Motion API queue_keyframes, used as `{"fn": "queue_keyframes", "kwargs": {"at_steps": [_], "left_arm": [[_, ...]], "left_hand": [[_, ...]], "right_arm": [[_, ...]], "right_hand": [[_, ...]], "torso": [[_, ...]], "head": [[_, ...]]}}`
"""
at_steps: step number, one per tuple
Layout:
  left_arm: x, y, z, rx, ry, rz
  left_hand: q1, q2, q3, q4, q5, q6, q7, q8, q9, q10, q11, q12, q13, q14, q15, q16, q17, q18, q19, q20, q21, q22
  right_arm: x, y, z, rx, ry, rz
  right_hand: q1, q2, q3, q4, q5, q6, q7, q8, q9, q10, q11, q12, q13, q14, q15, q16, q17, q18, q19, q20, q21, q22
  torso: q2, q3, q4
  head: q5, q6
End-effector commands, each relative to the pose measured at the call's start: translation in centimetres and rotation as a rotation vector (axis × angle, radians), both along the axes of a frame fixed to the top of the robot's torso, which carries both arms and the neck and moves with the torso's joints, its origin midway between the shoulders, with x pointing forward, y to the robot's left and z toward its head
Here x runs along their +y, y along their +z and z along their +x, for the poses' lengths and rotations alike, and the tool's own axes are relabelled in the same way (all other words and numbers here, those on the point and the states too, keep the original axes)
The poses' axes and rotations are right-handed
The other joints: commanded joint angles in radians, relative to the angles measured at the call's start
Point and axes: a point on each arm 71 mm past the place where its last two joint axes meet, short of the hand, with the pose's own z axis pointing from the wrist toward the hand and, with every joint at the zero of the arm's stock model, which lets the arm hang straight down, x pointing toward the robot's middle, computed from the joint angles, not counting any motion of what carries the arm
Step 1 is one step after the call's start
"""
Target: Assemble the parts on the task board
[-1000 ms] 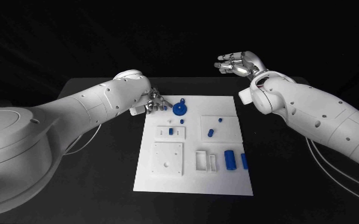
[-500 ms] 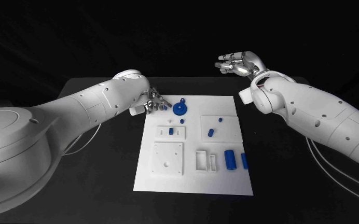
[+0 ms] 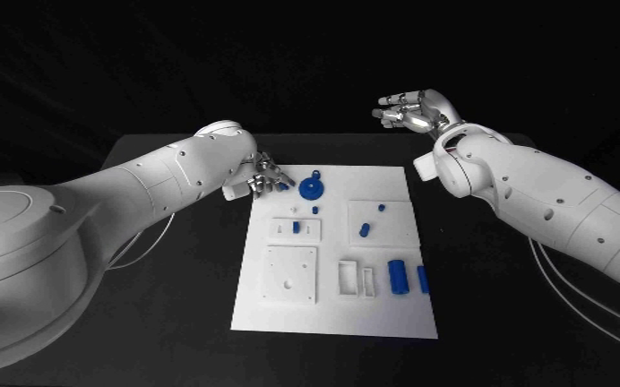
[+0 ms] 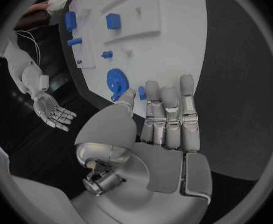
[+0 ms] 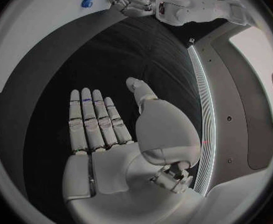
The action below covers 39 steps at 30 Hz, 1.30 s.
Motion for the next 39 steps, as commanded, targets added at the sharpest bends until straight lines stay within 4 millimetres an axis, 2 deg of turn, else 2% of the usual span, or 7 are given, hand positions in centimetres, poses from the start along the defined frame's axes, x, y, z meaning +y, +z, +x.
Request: {"fn": "queue_keyframes", "kwargs": {"at_steps": [1,19,20,25,31,35,39], "left_arm": [[-0.07,-0.58,-0.28,0.036,-0.005,-0.001],[0.45,-0.55,-0.30,0.034,0.014,-0.019],[0.49,-0.54,-0.30,0.034,0.015,-0.022],[0.63,-0.52,-0.33,0.035,0.020,-0.032],[0.70,-0.52,-0.37,0.038,0.018,-0.036],[0.68,-0.53,-0.40,0.040,0.015,-0.038],[0.63,-0.52,-0.44,0.038,0.012,-0.045]], "left_hand": [[0.007,0.006,0.000,-0.009,0.003,-0.004,-0.005,0.003,0.004,-0.005,-0.004,0.000,-0.001,-0.003,0.000,0.002,-0.001,-0.004,-0.001,0.003,-0.003,0.021],[0.036,0.029,0.021,-0.032,0.029,-0.007,-0.010,0.015,0.015,-0.002,-0.008,-0.001,-0.001,0.000,-0.003,0.002,-0.001,-0.005,0.001,0.001,-0.001,0.021],[0.037,0.025,0.023,-0.035,0.098,-0.009,-0.011,0.013,0.014,-0.003,-0.008,-0.002,-0.002,0.000,-0.004,0.002,-0.001,-0.005,0.001,0.000,0.000,0.021],[0.024,0.014,0.038,-0.029,0.136,-0.009,-0.011,0.011,0.012,-0.004,-0.009,-0.004,-0.001,-0.001,-0.003,0.001,0.000,-0.006,0.000,0.000,0.000,0.021],[-0.012,-0.015,0.056,0.016,0.255,-0.014,-0.009,0.008,0.011,-0.008,-0.008,-0.005,-0.001,-0.005,-0.002,0.000,-0.001,-0.006,-0.002,0.001,-0.002,0.020],[-0.016,-0.040,0.094,0.040,0.282,-0.018,-0.008,0.012,0.013,-0.011,-0.007,-0.005,0.000,-0.007,-0.001,0.000,-0.001,-0.006,-0.003,0.002,-0.004,0.021],[-0.009,-0.036,0.119,0.042,0.348,-0.021,-0.009,0.012,0.014,-0.013,-0.008,-0.005,0.000,-0.008,-0.002,0.001,-0.001,-0.006,-0.003,0.002,-0.004,0.021]], "right_arm": [[0.13,0.06,0.00,-0.009,0.013,-0.006],[-0.01,-0.20,0.17,0.001,0.008,-0.008],[-0.02,-0.22,0.17,0.002,0.008,-0.008],[-0.07,-0.33,0.21,0.006,0.007,-0.008],[-0.13,-0.48,0.25,0.010,0.006,-0.009],[-0.16,-0.54,0.26,0.013,0.005,-0.010],[-0.19,-0.58,0.27,0.014,0.005,-0.010]], "right_hand": [[0.002,-0.001,0.000,-0.001,0.006,-0.004,0.001,-0.002,-0.001,-0.006,0.000,-0.003,-0.002,-0.006,0.002,0.002,-0.001,-0.007,-0.005,0.002,0.003,-0.001],[0.000,0.000,0.005,0.000,0.009,-0.004,0.001,-0.002,-0.001,-0.005,0.000,-0.003,-0.002,-0.006,0.001,0.002,-0.001,-0.007,-0.005,0.001,0.002,-0.001],[0.000,0.000,0.005,0.000,0.009,-0.004,0.001,-0.002,-0.001,-0.005,0.000,-0.003,-0.002,-0.006,0.001,0.002,-0.001,-0.007,-0.005,0.001,0.002,-0.001],[0.000,0.000,0.005,0.000,0.009,-0.004,0.001,-0.002,-0.001,-0.005,0.000,-0.003,-0.002,-0.006,0.001,0.002,-0.001,-0.007,-0.005,0.001,0.002,-0.001],[0.000,0.000,0.005,0.000,0.009,-0.004,0.001,-0.002,-0.001,-0.005,0.000,-0.003,-0.002,-0.006,0.001,0.002,-0.001,-0.007,-0.005,0.001,0.002,-0.001],[-0.001,-0.001,0.004,0.000,0.009,-0.007,0.002,-0.002,-0.001,-0.006,0.000,-0.003,-0.002,-0.007,0.002,0.001,-0.001,-0.007,-0.006,0.001,0.002,-0.001],[-0.001,-0.001,0.004,0.000,0.009,-0.007,0.002,-0.002,-0.001,-0.006,0.000,-0.003,-0.002,-0.007,0.002,0.001,-0.001,-0.007,-0.006,0.001,0.002,-0.001]], "torso": [[0.000,0.0004,0.0002],[0.000,0.0015,0.0005],[0.000,0.0012,0.0002],[0.000,0.0017,0.0002],[0.001,0.0019,-0.0001],[0.001,0.0015,-0.0003],[0.001,0.0012,-0.0005]], "head": [[0.002,-0.001],[0.005,-0.002],[0.005,-0.002],[0.006,-0.001],[0.007,0.002],[0.008,0.002],[0.009,0.002]]}}
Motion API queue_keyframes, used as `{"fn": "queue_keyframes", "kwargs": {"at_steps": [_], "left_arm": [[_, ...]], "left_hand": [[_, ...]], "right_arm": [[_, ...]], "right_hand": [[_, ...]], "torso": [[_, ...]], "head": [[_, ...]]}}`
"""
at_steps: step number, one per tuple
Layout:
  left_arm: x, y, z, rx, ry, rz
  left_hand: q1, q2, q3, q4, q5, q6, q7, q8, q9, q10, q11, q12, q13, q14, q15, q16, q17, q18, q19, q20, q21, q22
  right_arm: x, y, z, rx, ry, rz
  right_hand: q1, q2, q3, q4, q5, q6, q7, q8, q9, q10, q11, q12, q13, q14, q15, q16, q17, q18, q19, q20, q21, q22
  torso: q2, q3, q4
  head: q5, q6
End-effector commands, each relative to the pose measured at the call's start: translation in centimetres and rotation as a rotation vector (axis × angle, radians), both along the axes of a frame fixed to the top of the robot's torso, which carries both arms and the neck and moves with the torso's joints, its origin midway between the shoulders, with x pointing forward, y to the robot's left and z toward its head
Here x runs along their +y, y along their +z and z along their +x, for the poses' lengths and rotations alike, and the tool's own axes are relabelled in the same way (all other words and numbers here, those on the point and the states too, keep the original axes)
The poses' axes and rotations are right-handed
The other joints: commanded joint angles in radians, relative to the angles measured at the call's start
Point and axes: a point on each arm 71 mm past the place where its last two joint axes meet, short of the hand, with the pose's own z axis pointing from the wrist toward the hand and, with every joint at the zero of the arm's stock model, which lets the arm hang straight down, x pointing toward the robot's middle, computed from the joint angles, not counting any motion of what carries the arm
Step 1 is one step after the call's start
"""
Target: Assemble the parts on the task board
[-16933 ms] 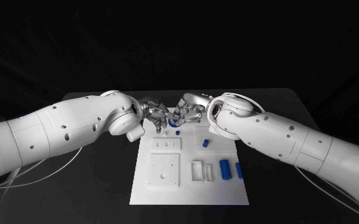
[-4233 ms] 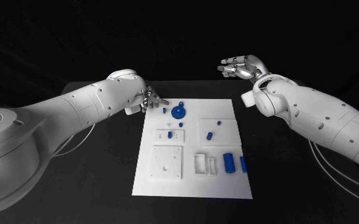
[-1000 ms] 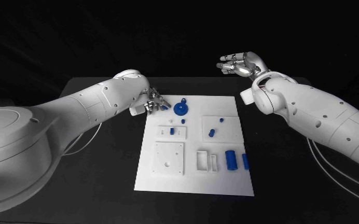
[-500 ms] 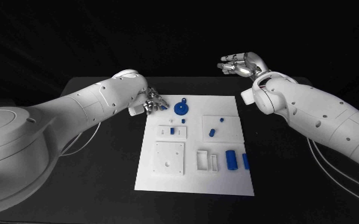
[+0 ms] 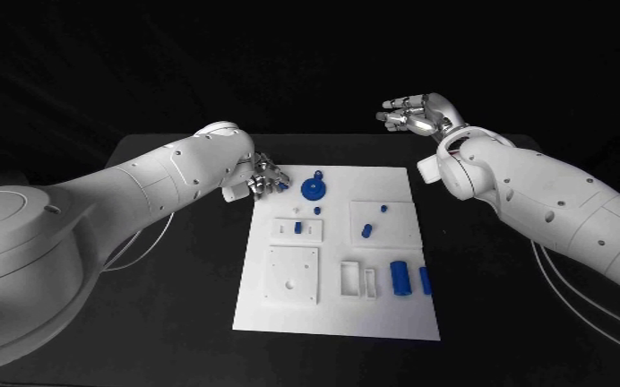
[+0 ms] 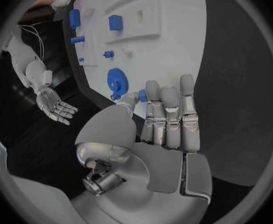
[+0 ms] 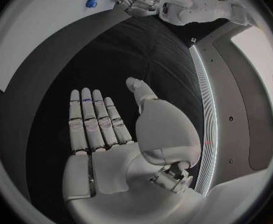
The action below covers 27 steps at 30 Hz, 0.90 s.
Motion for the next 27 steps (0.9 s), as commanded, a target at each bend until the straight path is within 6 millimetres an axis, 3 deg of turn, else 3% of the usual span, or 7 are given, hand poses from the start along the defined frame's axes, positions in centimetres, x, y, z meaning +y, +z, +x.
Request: {"fn": "queue_keyframes", "kwargs": {"at_steps": [1,4,6,9,21,27], "left_arm": [[-0.18,-0.36,-0.22,0.016,-0.010,-0.008],[-0.14,-0.35,-0.27,0.013,-0.009,-0.013],[-0.09,-0.36,-0.31,0.012,-0.010,-0.015],[0.02,-0.36,-0.37,0.012,-0.010,-0.017],[0.24,-0.32,-0.68,0.020,-0.016,-0.030],[0.33,0.01,-0.92,0.039,-0.020,-0.054]], "left_hand": [[0.006,-0.005,0.031,-0.004,0.031,-0.009,-0.003,0.002,0.004,-0.006,-0.001,-0.004,0.000,-0.007,-0.002,0.002,-0.001,-0.006,-0.003,0.001,-0.004,0.020],[0.017,0.014,0.078,-0.021,0.077,-0.012,-0.002,0.009,0.011,-0.005,-0.003,-0.004,0.000,-0.006,-0.003,0.003,-0.001,-0.006,-0.002,0.000,-0.002,0.021],[0.012,0.032,0.130,-0.049,0.105,-0.021,-0.001,0.032,0.033,-0.005,-0.002,-0.005,0.000,-0.006,-0.004,0.003,0.000,-0.005,-0.004,-0.002,0.003,0.022],[-0.020,0.039,0.162,-0.086,0.109,-0.027,0.000,0.043,0.040,-0.005,-0.003,-0.004,0.001,-0.007,-0.004,0.004,0.000,-0.004,-0.009,-0.001,0.012,0.021],[0.019,0.043,0.170,-0.132,0.100,-0.021,-0.003,0.061,0.051,0.001,-0.006,-0.005,0.000,-0.002,-0.006,0.006,0.001,-0.003,-0.009,-0.004,0.021,0.022],[0.042,0.049,0.179,-0.155,0.094,-0.024,-0.004,0.082,0.079,0.004,-0.008,-0.007,-0.001,0.000,-0.008,0.005,0.002,-0.003,-0.013,-0.006,0.032,0.022]], "right_arm": [[0.14,-0.05,-0.02,0.000,0.016,-0.006],[0.10,-0.07,-0.02,0.001,0.016,-0.007],[0.06,-0.08,-0.02,0.003,0.015,-0.007],[-0.01,-0.12,-0.02,0.005,0.015,-0.008],[-0.11,-0.25,-0.03,0.015,0.018,-0.010],[-0.16,-0.26,-0.05,0.017,0.018,-0.011]], "right_hand": [[-0.001,-0.001,0.004,0.000,0.003,-0.008,0.002,-0.002,-0.001,-0.006,0.000,-0.003,-0.002,-0.007,0.002,0.001,-0.001,-0.007,-0.006,0.001,0.002,-0.001],[-0.001,-0.001,0.004,0.000,0.003,-0.008,0.002,-0.002,-0.001,-0.006,0.000,-0.003,-0.002,-0.007,0.002,0.001,-0.001,-0.007,-0.006,0.001,0.002,-0.001],[-0.001,-0.001,0.004,0.000,0.003,-0.008,0.002,-0.002,-0.001,-0.006,0.000,-0.003,-0.002,-0.007,0.002,0.001,-0.001,-0.007,-0.006,0.001,0.002,-0.001],[-0.001,-0.001,0.004,0.000,0.003,-0.008,0.002,-0.002,-0.001,-0.006,0.000,-0.003,-0.002,-0.007,0.002,0.001,-0.001,-0.007,-0.006,0.001,0.002,-0.001],[-0.003,0.001,0.002,0.002,0.004,-0.010,0.002,-0.002,-0.001,-0.007,0.001,-0.003,-0.002,-0.007,0.002,0.001,-0.001,-0.007,-0.006,0.002,0.002,-0.001],[-0.003,0.001,0.000,0.003,0.004,-0.011,0.002,-0.002,-0.001,-0.007,0.001,-0.003,-0.002,-0.007,0.002,0.001,-0.001,-0.007,-0.007,0.002,0.002,-0.001]], "torso": [[0.000,-0.0001,-0.0002],[-0.001,0.0002,0.0004],[-0.001,-0.0001,0.0008],[0.000,0.0000,0.0006],[-0.001,0.0002,0.0016],[0.000,0.0009,0.0011]], "head": [[0.001,-0.001],[0.001,-0.002],[0.000,-0.001],[0.000,-0.002],[0.004,0.000],[0.007,0.003]]}}
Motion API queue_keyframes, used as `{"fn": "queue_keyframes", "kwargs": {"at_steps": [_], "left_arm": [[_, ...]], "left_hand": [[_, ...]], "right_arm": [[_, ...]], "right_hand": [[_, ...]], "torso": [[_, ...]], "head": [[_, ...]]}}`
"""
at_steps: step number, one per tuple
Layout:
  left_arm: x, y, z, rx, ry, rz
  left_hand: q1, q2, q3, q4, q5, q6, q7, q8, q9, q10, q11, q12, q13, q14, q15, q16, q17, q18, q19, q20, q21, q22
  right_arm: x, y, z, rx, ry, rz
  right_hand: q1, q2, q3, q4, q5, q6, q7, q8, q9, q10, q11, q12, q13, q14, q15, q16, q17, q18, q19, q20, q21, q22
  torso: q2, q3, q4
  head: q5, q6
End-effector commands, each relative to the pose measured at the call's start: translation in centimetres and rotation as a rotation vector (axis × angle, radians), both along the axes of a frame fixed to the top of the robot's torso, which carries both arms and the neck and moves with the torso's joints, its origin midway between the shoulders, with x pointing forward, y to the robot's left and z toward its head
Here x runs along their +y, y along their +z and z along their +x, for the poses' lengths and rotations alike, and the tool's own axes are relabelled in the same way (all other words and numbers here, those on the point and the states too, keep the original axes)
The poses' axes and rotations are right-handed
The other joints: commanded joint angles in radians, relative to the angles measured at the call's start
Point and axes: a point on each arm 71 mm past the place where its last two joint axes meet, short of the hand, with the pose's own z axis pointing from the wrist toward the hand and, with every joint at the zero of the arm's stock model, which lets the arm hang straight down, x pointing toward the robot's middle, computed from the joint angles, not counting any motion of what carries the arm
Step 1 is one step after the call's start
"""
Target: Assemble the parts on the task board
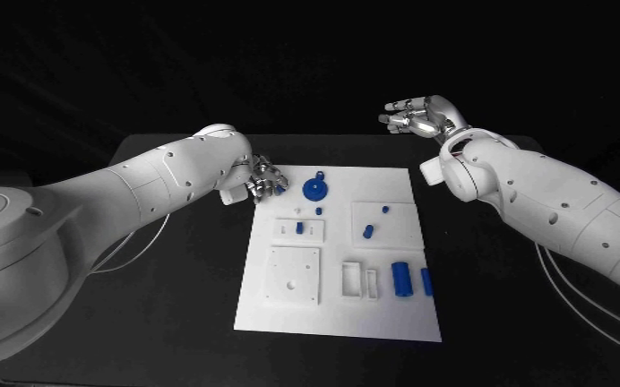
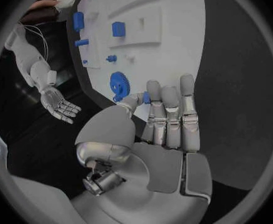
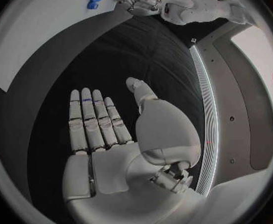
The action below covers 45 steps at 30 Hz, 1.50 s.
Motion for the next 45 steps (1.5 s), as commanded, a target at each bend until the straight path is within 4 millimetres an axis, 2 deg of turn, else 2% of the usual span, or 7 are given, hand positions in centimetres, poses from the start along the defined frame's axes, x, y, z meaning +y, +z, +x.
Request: {"fn": "queue_keyframes", "kwargs": {"at_steps": [1,9,16,24,32,41,45], "left_arm": [[-0.2,0.2,-0.2,0.026,-0.007,-0.027],[0.0,1.0,-0.7,0.054,-0.015,-0.051],[0.2,2.1,-1.9,0.084,-0.050,-0.045],[-0.2,2.8,-4.0,0.160,-0.130,0.006],[-1.1,2.6,-5.0,0.210,-0.194,0.066],[-2.3,2.1,-5.7,0.190,-0.253,0.134],[-2.7,1.6,-6.0,0.183,-0.278,0.166]], "left_hand": [[0.027,0.011,0.022,-0.031,-0.008,-0.003,-0.004,0.004,0.005,0.000,-0.004,-0.003,0.000,0.003,-0.005,0.005,0.002,-0.003,-0.007,0.000,0.006,0.023],[0.037,0.015,0.023,-0.040,-0.011,0.000,-0.003,0.003,0.009,0.002,-0.004,-0.003,0.000,0.005,-0.005,0.006,0.003,-0.001,-0.010,-0.001,0.017,0.023],[0.037,0.019,0.023,-0.050,-0.013,0.003,-0.003,-0.001,0.012,0.004,-0.004,-0.003,0.001,0.006,-0.005,0.007,0.004,0.000,-0.015,-0.001,0.029,0.022],[0.038,0.023,0.021,-0.059,-0.021,0.004,-0.002,-0.007,0.012,0.006,-0.004,-0.007,0.000,0.006,-0.005,0.005,0.005,0.001,-0.020,0.000,0.037,0.022],[0.045,0.028,0.021,-0.064,-0.029,0.004,-0.001,-0.009,0.013,0.006,-0.003,-0.005,0.002,0.006,-0.004,0.007,0.007,0.002,-0.022,0.000,0.042,0.022],[0.049,0.031,0.017,-0.067,-0.037,0.004,-0.001,-0.010,0.015,0.005,-0.003,0.002,0.006,0.006,-0.005,0.013,0.009,0.003,-0.024,0.000,0.052,0.022],[0.051,0.032,0.017,-0.068,-0.038,0.004,-0.001,-0.009,0.016,0.005,-0.004,0.003,0.007,0.007,-0.005,0.013,0.010,0.003,-0.024,0.000,0.054,0.022]], "right_arm": [[0.1,0.0,0.0,0.004,0.014,-0.007],[-0.2,-0.1,0.0,0.009,0.011,-0.009],[-0.5,-0.4,0.0,0.015,0.004,-0.011],[-0.9,-0.9,-0.1,0.025,-0.002,-0.012],[-0.8,-1.2,-0.1,0.032,-0.001,-0.011],[-0.7,-1.4,-0.1,0.036,0.002,-0.013],[-0.6,-1.5,-0.1,0.037,0.004,-0.013]], "right_hand": [[-0.003,0.001,0.000,0.003,0.004,-0.008,-0.001,-0.002,-0.001,-0.007,0.001,-0.003,-0.002,-0.007,0.002,0.001,-0.001,-0.007,-0.007,0.002,0.002,-0.001],[-0.004,0.001,-0.002,0.005,0.003,-0.008,-0.001,-0.002,-0.001,-0.008,0.001,-0.003,-0.002,-0.008,0.002,0.001,-0.001,-0.007,-0.007,0.002,0.002,-0.001],[-0.004,0.001,-0.002,0.005,0.003,-0.008,-0.001,-0.002,-0.001,-0.008,0.001,-0.003,-0.002,-0.008,0.002,0.001,-0.001,-0.007,-0.007,0.002,0.002,-0.001],[-0.004,0.001,-0.002,0.005,0.003,-0.008,-0.001,-0.002,-0.001,-0.008,0.001,-0.003,-0.002,-0.008,0.002,0.001,-0.001,-0.007,-0.007,0.002,0.002,-0.001],[-0.003,0.002,-0.005,0.008,0.004,-0.009,-0.001,-0.002,-0.001,-0.008,0.001,-0.003,-0.002,-0.008,0.002,0.002,-0.001,-0.007,-0.008,0.002,0.002,-0.001],[-0.003,0.002,-0.005,0.008,0.004,-0.009,-0.001,-0.002,-0.001,-0.008,0.001,-0.003,-0.002,-0.008,0.002,0.002,-0.001,-0.007,-0.008,0.002,0.002,-0.001],[-0.003,0.002,-0.005,0.008,0.004,-0.009,-0.001,-0.002,-0.001,-0.008,0.001,-0.003,-0.002,-0.008,0.002,0.002,-0.001,-0.007,-0.008,0.002,0.002,-0.001]], "torso": [[0.001,0.0000,-0.0002],[0.000,0.0002,0.0000],[-0.004,-0.0008,0.0057],[-0.015,-0.0063,0.0150],[-0.020,-0.0110,0.0157],[-0.017,-0.0082,0.0153],[-0.017,-0.0070,0.0135]], "head": [[0.002,0.001],[0.000,-0.002],[-0.002,-0.012],[-0.002,-0.025],[0.002,-0.035],[0.003,-0.043],[0.003,-0.051]]}}
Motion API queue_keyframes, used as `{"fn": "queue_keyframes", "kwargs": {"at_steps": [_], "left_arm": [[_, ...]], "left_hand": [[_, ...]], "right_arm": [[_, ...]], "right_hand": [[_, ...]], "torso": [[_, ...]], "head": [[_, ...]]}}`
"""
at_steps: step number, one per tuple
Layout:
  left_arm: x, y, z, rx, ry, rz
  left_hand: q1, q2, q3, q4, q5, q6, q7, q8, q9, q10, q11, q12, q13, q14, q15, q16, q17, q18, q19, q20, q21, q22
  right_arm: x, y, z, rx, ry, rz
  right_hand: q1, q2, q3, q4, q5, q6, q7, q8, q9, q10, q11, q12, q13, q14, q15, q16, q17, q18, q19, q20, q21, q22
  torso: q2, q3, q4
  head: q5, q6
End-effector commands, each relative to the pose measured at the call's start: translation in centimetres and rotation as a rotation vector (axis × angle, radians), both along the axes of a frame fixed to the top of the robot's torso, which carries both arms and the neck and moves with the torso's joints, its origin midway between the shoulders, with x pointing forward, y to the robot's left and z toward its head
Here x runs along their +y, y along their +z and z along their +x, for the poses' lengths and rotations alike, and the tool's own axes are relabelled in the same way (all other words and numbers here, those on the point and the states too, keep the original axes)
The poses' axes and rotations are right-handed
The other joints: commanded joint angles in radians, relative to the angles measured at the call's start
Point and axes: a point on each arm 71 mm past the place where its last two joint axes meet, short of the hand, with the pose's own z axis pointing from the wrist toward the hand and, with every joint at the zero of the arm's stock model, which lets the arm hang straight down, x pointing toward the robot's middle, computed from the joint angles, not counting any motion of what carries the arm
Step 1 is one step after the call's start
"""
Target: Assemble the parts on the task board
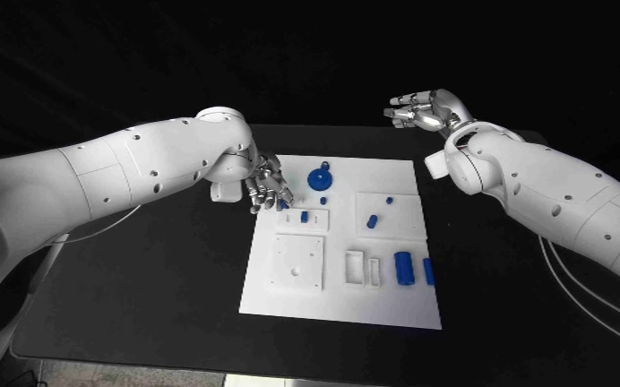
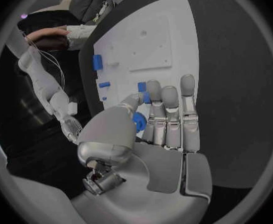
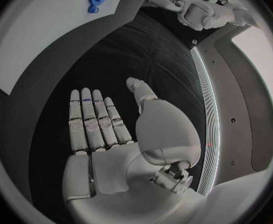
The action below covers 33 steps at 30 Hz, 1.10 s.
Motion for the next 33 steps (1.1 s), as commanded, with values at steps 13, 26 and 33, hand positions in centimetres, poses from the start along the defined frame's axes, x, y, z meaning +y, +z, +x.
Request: {"fn": "queue_keyframes", "kwargs": {"at_steps": [13,26,33], "left_arm": [[-0.8,-1.1,-0.1,-0.068,-0.090,0.110],[-1.3,-2.1,-0.1,-0.066,-0.093,0.104],[-1.4,-2.5,0.0,-0.064,-0.090,0.101]], "left_hand": [[0.029,0.017,0.039,-0.047,-0.004,0.000,-0.006,-0.002,0.004,0.001,0.000,0.004,0.002,0.003,-0.002,0.003,0.001,0.004,-0.011,0.001,0.008,0.022],[0.031,0.018,0.037,-0.046,-0.019,-0.001,-0.006,-0.002,0.004,0.002,-0.001,0.006,0.002,0.005,-0.002,0.003,-0.001,0.004,-0.010,0.000,0.012,0.021],[0.034,0.020,0.036,-0.045,-0.025,-0.002,-0.007,0.000,0.006,0.003,-0.001,0.008,0.003,0.007,-0.003,0.005,0.000,0.004,-0.008,0.000,0.015,0.022]], "right_arm": [[0.4,-0.1,-0.1,0.000,0.020,-0.004],[0.6,-0.1,-0.1,0.000,0.026,-0.003],[0.6,-0.1,-0.1,0.001,0.028,-0.002]], "right_hand": [[-0.003,0.002,-0.001,0.004,0.004,-0.007,-0.002,-0.002,-0.001,-0.008,0.001,-0.003,-0.002,-0.008,0.002,0.002,-0.001,-0.007,-0.008,0.002,0.002,-0.001],[-0.004,0.004,-0.001,0.005,0.005,-0.008,-0.002,-0.002,-0.001,-0.008,0.001,-0.003,-0.002,-0.008,0.002,0.002,-0.001,-0.007,-0.008,0.002,0.002,-0.001],[-0.005,0.004,-0.001,0.006,0.005,-0.007,-0.003,-0.002,-0.001,-0.009,0.001,-0.003,-0.002,-0.009,0.002,0.002,-0.001,-0.007,-0.008,0.002,0.002,-0.001]], "torso": [[0.001,0.0018,-0.0012],[0.001,0.0009,-0.0006],[0.000,0.0021,0.0011]], "head": [[-0.008,-0.018],[-0.017,-0.017],[-0.023,-0.023]]}}
